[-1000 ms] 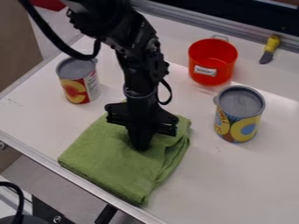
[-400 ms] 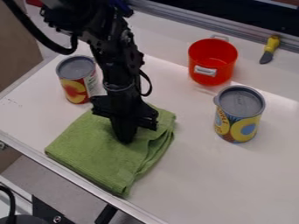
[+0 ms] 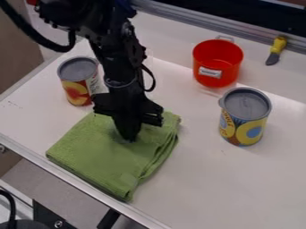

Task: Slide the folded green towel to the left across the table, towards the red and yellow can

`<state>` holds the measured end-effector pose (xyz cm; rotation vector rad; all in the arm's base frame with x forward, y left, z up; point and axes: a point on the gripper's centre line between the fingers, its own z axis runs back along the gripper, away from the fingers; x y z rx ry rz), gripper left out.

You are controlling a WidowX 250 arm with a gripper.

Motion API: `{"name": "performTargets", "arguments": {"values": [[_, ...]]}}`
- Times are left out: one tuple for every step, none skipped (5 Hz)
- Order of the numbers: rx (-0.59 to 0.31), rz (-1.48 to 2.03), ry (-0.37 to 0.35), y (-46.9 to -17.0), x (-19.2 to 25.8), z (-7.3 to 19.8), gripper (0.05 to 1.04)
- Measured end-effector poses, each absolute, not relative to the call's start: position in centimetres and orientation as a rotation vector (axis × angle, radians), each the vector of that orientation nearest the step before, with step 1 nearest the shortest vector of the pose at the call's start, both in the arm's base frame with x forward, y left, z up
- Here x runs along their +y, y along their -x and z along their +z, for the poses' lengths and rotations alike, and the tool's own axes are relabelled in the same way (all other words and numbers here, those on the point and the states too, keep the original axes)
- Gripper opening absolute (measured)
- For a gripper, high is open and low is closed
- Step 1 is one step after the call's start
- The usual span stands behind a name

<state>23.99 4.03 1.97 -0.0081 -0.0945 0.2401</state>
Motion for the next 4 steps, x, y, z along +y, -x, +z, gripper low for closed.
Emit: {"name": "performTargets", "arguments": {"values": [[-0.139, 0.293, 0.026, -24.5, 4.4, 4.1, 0.052], [-0.119, 0.329, 0.058, -24.5, 4.6, 6.0, 0.052], [-0.091, 0.373, 0.077, -24.8, 4.2, 7.2, 0.052], [-0.132, 0.446, 0.062, -25.6, 3.5, 7.3, 0.052]]}}
